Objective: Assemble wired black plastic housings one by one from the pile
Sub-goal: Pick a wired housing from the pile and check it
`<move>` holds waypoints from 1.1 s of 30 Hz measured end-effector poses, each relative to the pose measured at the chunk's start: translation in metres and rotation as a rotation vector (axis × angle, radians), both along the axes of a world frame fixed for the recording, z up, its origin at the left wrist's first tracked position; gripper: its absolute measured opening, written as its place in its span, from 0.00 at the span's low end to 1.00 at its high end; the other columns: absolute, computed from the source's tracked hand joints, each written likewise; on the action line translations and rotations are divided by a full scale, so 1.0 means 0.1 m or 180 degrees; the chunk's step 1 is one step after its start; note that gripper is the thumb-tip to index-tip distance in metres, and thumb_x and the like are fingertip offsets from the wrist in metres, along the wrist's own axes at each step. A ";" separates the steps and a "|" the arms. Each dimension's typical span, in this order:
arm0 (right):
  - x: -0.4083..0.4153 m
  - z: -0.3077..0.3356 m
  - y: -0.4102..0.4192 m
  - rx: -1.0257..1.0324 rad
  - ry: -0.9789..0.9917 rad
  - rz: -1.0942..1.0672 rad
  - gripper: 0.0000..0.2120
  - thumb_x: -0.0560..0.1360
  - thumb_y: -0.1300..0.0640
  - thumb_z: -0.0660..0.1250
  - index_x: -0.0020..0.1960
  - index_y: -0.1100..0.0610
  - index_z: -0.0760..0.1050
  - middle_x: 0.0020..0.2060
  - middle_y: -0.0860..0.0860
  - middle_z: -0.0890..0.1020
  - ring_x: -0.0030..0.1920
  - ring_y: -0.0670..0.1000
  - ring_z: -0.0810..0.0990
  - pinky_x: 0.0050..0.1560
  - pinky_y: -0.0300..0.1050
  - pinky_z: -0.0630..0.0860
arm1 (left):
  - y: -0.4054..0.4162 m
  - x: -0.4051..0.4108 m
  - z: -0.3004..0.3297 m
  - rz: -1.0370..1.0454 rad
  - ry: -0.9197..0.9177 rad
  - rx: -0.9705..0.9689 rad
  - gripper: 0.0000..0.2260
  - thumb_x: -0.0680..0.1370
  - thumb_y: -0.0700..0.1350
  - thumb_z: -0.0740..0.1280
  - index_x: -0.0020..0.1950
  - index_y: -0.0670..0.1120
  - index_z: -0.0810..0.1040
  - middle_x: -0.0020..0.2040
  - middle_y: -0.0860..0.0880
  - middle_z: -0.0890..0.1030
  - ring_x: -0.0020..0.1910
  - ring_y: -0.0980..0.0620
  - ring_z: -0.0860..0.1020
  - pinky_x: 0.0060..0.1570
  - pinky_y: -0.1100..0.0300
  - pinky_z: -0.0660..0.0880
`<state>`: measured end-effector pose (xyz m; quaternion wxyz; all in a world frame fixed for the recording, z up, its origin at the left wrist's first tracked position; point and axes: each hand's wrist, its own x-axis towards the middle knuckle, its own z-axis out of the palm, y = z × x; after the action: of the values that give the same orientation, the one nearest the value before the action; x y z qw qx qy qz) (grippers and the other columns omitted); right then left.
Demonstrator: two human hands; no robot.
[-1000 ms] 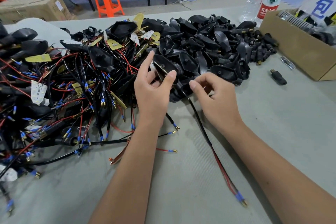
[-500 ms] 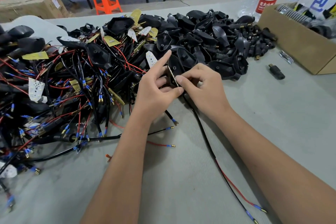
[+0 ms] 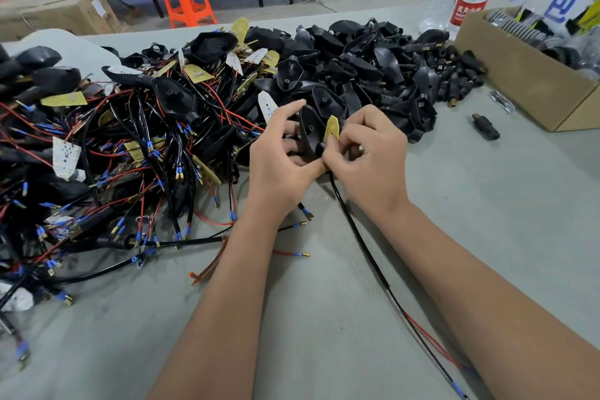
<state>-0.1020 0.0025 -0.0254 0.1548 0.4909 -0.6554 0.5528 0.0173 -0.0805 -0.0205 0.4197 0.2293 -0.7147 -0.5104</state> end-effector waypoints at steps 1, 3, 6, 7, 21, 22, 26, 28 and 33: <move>0.00 0.00 0.00 -0.0004 0.0012 0.0005 0.14 0.72 0.65 0.73 0.31 0.63 0.72 0.36 0.54 0.74 0.32 0.50 0.70 0.33 0.44 0.68 | 0.01 0.00 0.00 -0.0029 0.0007 -0.0097 0.33 0.68 0.38 0.80 0.70 0.53 0.74 0.52 0.51 0.82 0.43 0.53 0.84 0.38 0.56 0.82; 0.00 0.00 -0.01 0.0031 0.0064 0.0025 0.14 0.72 0.65 0.73 0.32 0.63 0.72 0.36 0.53 0.73 0.33 0.50 0.70 0.33 0.44 0.68 | 0.01 -0.01 -0.01 -0.0135 -0.0051 -0.0339 0.32 0.67 0.38 0.79 0.69 0.53 0.75 0.52 0.53 0.81 0.42 0.54 0.83 0.36 0.59 0.81; -0.03 0.01 -0.01 0.0155 0.0181 0.0198 0.13 0.77 0.63 0.71 0.35 0.63 0.73 0.38 0.54 0.73 0.37 0.52 0.71 0.37 0.47 0.71 | 0.02 -0.02 -0.03 -0.0216 -0.0157 -0.0503 0.34 0.67 0.35 0.76 0.72 0.51 0.75 0.54 0.50 0.78 0.42 0.55 0.82 0.37 0.60 0.81; -0.04 0.01 -0.01 0.0250 0.0238 0.0282 0.13 0.79 0.61 0.70 0.37 0.63 0.74 0.40 0.54 0.73 0.39 0.52 0.72 0.39 0.49 0.71 | 0.02 -0.03 -0.03 -0.0199 -0.0124 -0.0457 0.34 0.68 0.35 0.75 0.73 0.51 0.75 0.54 0.50 0.78 0.40 0.57 0.80 0.36 0.63 0.79; -0.02 0.04 0.00 0.0390 -0.0205 0.0537 0.07 0.72 0.61 0.78 0.42 0.58 0.79 0.43 0.53 0.75 0.41 0.51 0.74 0.44 0.47 0.75 | 0.08 -0.11 0.01 0.0085 0.0279 0.1023 0.15 0.80 0.40 0.65 0.65 0.51 0.81 0.36 0.58 0.79 0.38 0.57 0.77 0.44 0.47 0.80; -0.02 0.04 0.00 0.0381 -0.0176 0.0581 0.08 0.72 0.61 0.78 0.43 0.58 0.79 0.44 0.53 0.75 0.41 0.51 0.75 0.43 0.48 0.75 | 0.08 -0.12 0.02 0.0226 0.0305 0.1031 0.12 0.82 0.42 0.65 0.63 0.50 0.82 0.34 0.59 0.77 0.37 0.57 0.75 0.43 0.47 0.80; 0.00 0.02 0.00 0.0354 -0.0018 0.0572 0.09 0.73 0.60 0.77 0.50 0.58 0.80 0.48 0.52 0.75 0.42 0.49 0.75 0.44 0.45 0.75 | 0.11 -0.14 0.04 0.0565 0.0498 0.1030 0.06 0.82 0.41 0.68 0.58 0.50 0.81 0.39 0.52 0.83 0.39 0.56 0.78 0.45 0.48 0.78; 0.01 0.02 0.00 0.0323 -0.0007 0.0565 0.09 0.74 0.60 0.76 0.53 0.57 0.81 0.49 0.50 0.75 0.41 0.47 0.74 0.45 0.42 0.74 | 0.11 -0.13 0.04 0.0608 0.0576 0.1046 0.06 0.81 0.41 0.70 0.56 0.50 0.80 0.44 0.45 0.85 0.43 0.53 0.80 0.46 0.43 0.80; 0.01 0.04 0.01 0.0438 -0.0596 0.0783 0.12 0.77 0.57 0.73 0.58 0.56 0.77 0.44 0.48 0.79 0.42 0.49 0.78 0.45 0.45 0.75 | 0.08 -0.11 0.05 0.0809 0.0788 0.0953 0.08 0.80 0.39 0.71 0.53 0.52 0.79 0.40 0.42 0.81 0.41 0.49 0.77 0.42 0.44 0.75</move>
<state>-0.1012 0.0037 -0.0212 -0.0097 0.5231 -0.6383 0.5647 0.0064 -0.0728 -0.0157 0.5263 0.3128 -0.5394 -0.5781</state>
